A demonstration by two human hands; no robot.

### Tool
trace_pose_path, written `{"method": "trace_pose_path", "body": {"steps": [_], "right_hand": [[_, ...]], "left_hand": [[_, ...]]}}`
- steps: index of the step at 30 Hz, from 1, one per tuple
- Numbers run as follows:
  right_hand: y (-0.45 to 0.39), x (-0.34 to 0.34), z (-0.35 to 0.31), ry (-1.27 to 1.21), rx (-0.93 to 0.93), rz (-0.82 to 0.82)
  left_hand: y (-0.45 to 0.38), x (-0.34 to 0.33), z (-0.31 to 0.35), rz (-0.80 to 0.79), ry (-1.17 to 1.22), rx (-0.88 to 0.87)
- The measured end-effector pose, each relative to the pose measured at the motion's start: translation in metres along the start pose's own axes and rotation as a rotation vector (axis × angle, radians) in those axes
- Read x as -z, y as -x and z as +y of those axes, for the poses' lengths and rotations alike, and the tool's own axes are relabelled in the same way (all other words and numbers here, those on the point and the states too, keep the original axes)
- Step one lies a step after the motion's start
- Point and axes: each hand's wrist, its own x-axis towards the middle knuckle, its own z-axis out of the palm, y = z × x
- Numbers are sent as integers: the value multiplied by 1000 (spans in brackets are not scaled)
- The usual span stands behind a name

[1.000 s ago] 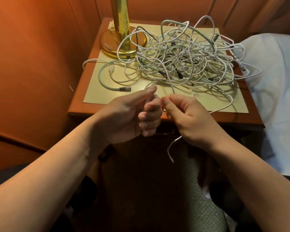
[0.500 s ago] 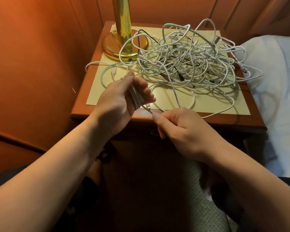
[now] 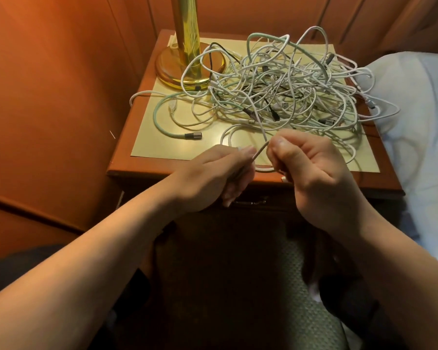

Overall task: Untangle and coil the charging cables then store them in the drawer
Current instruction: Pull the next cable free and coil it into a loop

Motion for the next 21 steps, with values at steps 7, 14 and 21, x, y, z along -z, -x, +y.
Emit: {"method": "trace_pose_path", "body": {"steps": [7,14,21], "right_hand": [[-5,-14,10,-113,-115,-38],[-5,-17,-1,-139,-37,-162],[-3,-13,-8,-175,16,-255]], "left_hand": [[1,-3,-4,-254,872,29],[9,10,-3,-359,1047,7],[20,24,15,-470,1078,162]]}}
